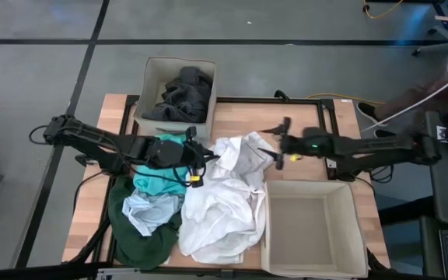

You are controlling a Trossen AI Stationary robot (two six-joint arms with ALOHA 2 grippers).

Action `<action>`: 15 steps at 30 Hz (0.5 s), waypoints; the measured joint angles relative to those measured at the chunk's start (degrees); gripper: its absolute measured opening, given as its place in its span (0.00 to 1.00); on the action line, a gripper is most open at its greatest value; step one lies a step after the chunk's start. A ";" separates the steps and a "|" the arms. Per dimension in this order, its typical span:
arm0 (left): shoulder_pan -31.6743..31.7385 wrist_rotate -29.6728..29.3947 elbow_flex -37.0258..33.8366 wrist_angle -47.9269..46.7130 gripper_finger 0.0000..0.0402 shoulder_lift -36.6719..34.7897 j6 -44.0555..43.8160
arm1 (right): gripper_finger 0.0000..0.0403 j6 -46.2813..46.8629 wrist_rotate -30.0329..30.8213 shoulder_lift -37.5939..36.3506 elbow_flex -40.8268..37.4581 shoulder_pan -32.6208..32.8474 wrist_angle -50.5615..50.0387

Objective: Sort clothes
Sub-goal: Put the white polo into the bottom white laundry bin

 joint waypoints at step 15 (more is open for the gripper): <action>-1.37 -0.98 -0.04 -0.38 0.01 0.02 0.57 | 0.75 0.50 -41.51 25.54 21.06 -3.02 -10.44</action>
